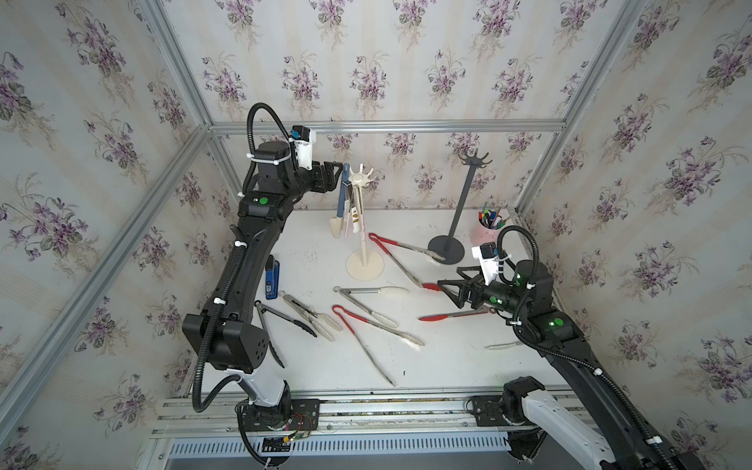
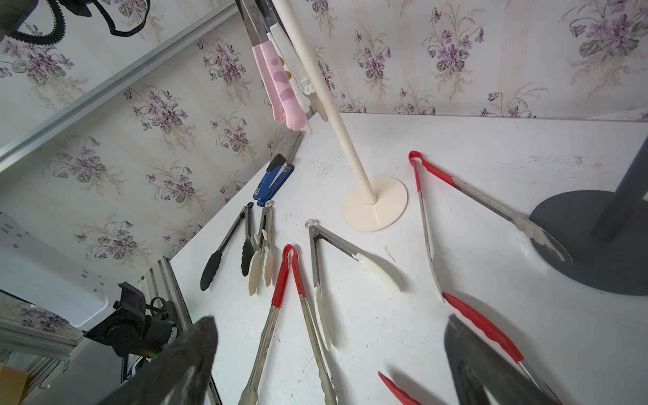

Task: Hang food tongs on kitchen utensil racks
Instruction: Hang the food tongs on the rack, then pick up the food tongs from the center of the board.

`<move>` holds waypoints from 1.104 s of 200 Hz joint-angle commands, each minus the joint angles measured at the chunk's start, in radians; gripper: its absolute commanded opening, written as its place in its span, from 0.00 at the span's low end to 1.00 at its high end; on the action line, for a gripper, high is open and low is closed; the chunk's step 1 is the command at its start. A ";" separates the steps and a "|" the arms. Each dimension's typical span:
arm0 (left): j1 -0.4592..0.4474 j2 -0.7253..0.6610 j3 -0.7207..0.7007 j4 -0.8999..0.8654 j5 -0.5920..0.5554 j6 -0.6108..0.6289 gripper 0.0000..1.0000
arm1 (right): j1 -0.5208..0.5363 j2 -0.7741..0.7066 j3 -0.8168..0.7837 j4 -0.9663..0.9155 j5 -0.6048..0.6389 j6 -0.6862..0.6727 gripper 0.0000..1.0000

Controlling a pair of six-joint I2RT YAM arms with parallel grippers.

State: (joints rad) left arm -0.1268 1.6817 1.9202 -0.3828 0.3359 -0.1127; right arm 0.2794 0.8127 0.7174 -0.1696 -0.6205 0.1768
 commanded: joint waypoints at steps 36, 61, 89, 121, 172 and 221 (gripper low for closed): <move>0.020 -0.052 -0.027 0.006 -0.083 0.010 0.93 | 0.000 0.000 0.002 0.002 0.004 0.006 1.00; 0.041 -0.092 -0.061 0.005 -0.102 -0.008 0.98 | 0.000 0.003 0.002 -0.004 0.010 0.011 1.00; 0.060 -0.156 -0.120 0.006 -0.105 -0.008 0.99 | 0.000 0.021 0.007 -0.023 0.016 0.015 1.00; 0.065 -0.251 -0.201 0.005 -0.126 0.009 0.99 | 0.000 0.055 0.010 -0.036 0.022 0.026 1.00; 0.064 -0.437 -0.364 0.005 -0.141 0.008 0.99 | 0.000 0.124 0.009 -0.085 0.031 0.036 0.97; 0.065 -0.600 -0.551 0.005 -0.141 -0.011 0.99 | 0.001 0.201 0.000 -0.126 0.066 0.055 0.94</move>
State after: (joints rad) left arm -0.0643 1.1397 1.4322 -0.3923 0.2050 -0.1135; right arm 0.2794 0.9890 0.7185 -0.2680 -0.5774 0.2157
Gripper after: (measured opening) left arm 0.993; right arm 0.942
